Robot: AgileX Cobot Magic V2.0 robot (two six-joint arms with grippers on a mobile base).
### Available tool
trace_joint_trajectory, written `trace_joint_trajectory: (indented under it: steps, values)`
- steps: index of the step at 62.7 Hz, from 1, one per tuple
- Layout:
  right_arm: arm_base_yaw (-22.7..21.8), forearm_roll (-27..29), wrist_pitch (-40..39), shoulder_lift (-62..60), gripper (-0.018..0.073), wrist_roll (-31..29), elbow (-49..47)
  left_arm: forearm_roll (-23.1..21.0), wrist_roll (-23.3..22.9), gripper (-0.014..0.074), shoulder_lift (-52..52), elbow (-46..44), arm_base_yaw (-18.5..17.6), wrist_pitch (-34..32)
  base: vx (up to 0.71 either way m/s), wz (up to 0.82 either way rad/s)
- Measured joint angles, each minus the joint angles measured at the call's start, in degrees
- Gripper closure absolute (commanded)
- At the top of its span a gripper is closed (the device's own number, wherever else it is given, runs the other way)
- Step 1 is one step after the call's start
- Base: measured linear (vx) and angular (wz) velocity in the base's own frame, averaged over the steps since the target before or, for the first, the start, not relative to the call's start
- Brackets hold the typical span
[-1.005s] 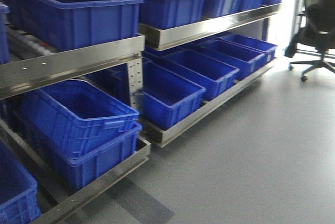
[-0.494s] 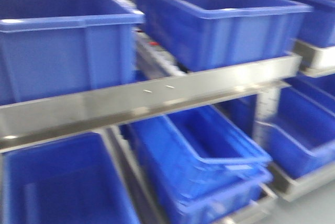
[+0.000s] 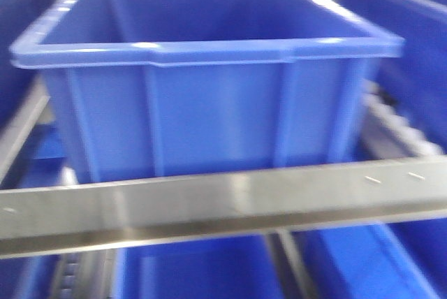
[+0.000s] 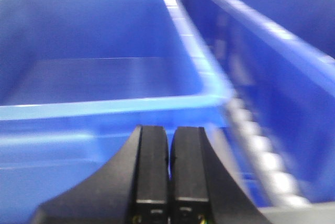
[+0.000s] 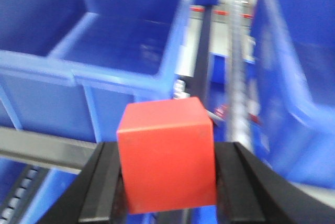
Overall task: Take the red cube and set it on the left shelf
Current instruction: 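Drive up to the shelf and face the blue crate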
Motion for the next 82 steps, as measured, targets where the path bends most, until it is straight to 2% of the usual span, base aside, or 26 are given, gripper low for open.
trace_joint_trajectory:
  steps: [28, 82]
  values:
    - [0.0, 0.0, 0.0, 0.0, 0.0502, 0.0, 0.0, 0.0, 0.0, 0.0506, 0.0, 0.0, 0.0, 0.0, 0.16, 0.36]
    - [0.0, 0.0, 0.0, 0.0, 0.0502, 0.0, 0.0, 0.0, 0.0, 0.0506, 0.0, 0.0, 0.0, -0.4, 0.05, 0.01]
